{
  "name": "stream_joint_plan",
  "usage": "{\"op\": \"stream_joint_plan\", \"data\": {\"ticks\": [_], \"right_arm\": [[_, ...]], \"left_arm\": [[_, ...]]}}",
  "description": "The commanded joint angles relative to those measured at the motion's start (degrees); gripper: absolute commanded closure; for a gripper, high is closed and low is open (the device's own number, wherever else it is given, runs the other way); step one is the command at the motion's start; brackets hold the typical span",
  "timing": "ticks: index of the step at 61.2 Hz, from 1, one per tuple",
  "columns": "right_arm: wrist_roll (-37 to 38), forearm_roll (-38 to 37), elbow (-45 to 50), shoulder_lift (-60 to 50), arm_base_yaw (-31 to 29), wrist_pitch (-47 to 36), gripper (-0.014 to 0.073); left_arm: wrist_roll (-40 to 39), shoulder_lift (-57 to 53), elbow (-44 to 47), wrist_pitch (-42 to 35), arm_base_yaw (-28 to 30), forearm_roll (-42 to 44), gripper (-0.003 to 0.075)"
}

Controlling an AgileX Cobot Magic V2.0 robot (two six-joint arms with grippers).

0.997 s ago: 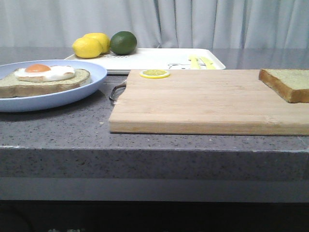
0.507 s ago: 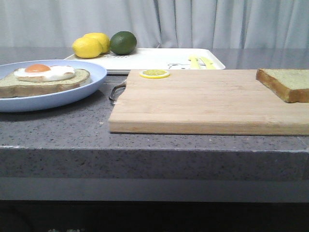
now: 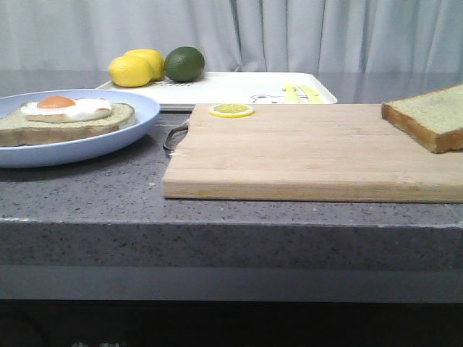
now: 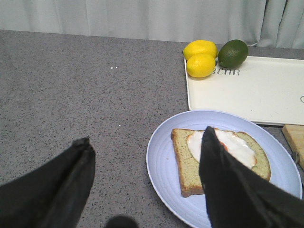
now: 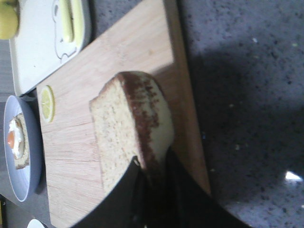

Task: Place bread and move sandwich to tray
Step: 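Lift the bread slice and carry it over the egg-topped bread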

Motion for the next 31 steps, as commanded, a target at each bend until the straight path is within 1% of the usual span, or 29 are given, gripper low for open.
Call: {"op": "stream_joint_plan", "data": {"ticks": [1, 9, 15, 23, 31], "right_arm": [[-0.3, 6.6, -1.6, -5.6, -0.1, 8.6, 0.0559], [0.3, 12.3, -1.6, -10.6, 0.5, 8.6, 0.0559], [0.3, 16.3, -1.6, -13.7, 2.6, 8.5, 0.0559], [0.2, 21.0, -1.6, -16.4, 8.9, 7.9, 0.0559], [0.2, 24.1, -1.6, -17.0, 18.7, 3.3, 0.0559]], "left_arm": [[0.0, 0.3, -1.6, -4.5, -0.4, 0.3, 0.0251], [0.0, 0.3, -1.6, -4.5, -0.4, 0.3, 0.0251], [0.0, 0.3, -1.6, -4.5, -0.4, 0.3, 0.0251], [0.0, 0.3, -1.6, -4.5, -0.4, 0.3, 0.0251], [0.0, 0.3, -1.6, -4.5, -0.4, 0.3, 0.0251]]}}
